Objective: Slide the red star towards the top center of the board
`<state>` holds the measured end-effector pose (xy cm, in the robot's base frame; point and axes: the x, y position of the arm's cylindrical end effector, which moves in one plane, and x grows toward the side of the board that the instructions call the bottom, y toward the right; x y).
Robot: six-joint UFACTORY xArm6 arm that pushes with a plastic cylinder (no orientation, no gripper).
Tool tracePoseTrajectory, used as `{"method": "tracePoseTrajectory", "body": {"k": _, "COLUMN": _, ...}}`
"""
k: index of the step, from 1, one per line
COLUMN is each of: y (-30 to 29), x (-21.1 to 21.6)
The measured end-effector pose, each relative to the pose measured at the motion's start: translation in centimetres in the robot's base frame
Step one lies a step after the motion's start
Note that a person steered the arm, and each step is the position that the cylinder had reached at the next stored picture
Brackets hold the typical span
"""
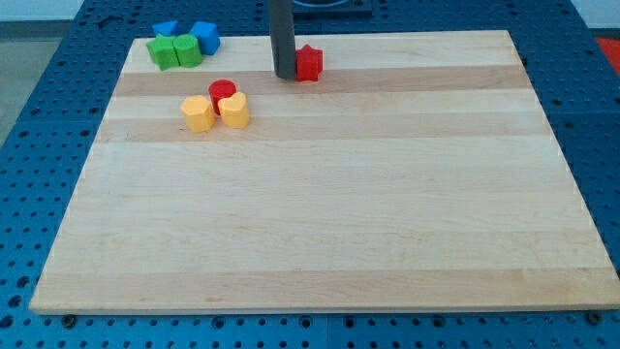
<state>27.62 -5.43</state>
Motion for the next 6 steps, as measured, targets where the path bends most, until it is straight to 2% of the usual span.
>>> {"method": "tracePoseTrajectory", "body": {"k": 1, "y": 0.2, "x": 1.8}}
{"method": "tracePoseTrajectory", "body": {"k": 3, "y": 2.1, "x": 2.6}}
{"method": "tracePoseTrajectory", "body": {"k": 6, "y": 3.3, "x": -0.8}}
